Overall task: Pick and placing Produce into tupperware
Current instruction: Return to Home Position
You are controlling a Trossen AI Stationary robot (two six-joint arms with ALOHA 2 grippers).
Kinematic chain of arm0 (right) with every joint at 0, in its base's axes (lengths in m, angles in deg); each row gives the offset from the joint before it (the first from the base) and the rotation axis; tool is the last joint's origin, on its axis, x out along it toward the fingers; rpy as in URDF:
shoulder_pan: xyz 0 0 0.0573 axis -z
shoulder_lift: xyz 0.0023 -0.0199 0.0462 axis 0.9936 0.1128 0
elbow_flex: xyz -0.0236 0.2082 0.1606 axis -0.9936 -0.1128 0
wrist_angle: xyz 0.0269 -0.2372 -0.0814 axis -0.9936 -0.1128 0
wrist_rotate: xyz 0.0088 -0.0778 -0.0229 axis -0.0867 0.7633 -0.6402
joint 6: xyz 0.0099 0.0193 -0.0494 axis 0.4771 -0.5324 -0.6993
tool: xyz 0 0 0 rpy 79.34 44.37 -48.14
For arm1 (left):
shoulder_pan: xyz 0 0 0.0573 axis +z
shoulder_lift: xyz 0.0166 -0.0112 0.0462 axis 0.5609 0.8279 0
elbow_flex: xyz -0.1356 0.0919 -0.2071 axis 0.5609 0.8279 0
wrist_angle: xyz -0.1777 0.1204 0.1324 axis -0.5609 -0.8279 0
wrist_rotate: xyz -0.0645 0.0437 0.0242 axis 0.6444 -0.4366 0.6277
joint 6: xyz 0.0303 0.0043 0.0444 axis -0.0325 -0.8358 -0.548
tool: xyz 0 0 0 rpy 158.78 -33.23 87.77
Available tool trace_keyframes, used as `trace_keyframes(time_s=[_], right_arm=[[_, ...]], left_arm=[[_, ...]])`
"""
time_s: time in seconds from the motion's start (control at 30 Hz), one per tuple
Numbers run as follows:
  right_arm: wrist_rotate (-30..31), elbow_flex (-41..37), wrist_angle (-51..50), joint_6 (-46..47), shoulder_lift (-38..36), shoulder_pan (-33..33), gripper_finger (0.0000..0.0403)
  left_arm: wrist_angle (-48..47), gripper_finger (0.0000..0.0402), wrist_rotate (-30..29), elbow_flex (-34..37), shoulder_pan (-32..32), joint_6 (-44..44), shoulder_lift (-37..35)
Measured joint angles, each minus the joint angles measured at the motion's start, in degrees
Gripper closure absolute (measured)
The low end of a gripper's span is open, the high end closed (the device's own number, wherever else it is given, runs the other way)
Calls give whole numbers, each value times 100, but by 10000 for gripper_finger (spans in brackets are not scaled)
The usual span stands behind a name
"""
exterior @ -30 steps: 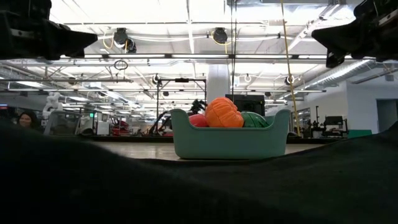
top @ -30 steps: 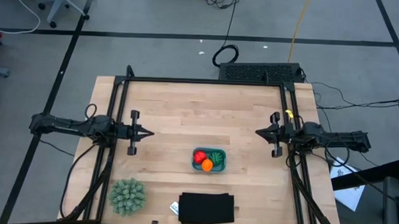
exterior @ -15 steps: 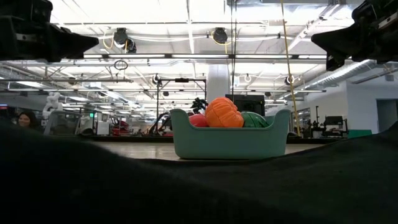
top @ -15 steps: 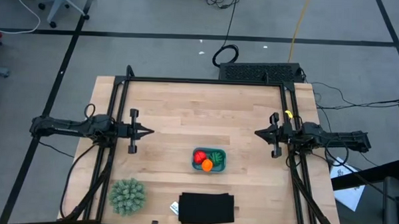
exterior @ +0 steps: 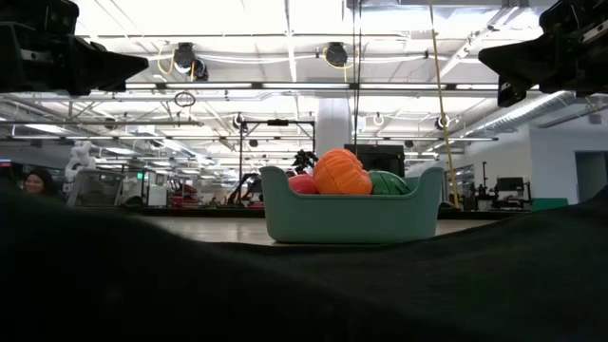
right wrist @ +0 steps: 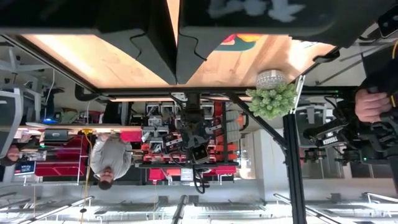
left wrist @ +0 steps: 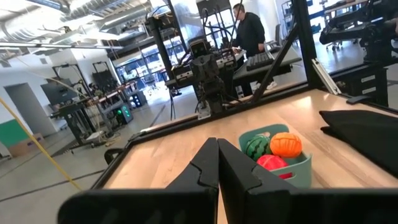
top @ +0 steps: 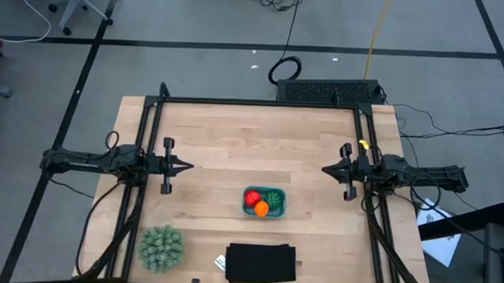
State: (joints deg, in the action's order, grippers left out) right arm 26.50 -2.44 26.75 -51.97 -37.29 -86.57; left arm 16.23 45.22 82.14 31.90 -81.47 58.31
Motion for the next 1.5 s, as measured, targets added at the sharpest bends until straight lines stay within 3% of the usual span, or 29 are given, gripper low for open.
trace_keyframes(time_s=[1.5], right_arm=[[6, 0, -44, -315, -2, 1, 403]], left_arm=[[-2, 380, -4, 0, 0, -41, 6]])
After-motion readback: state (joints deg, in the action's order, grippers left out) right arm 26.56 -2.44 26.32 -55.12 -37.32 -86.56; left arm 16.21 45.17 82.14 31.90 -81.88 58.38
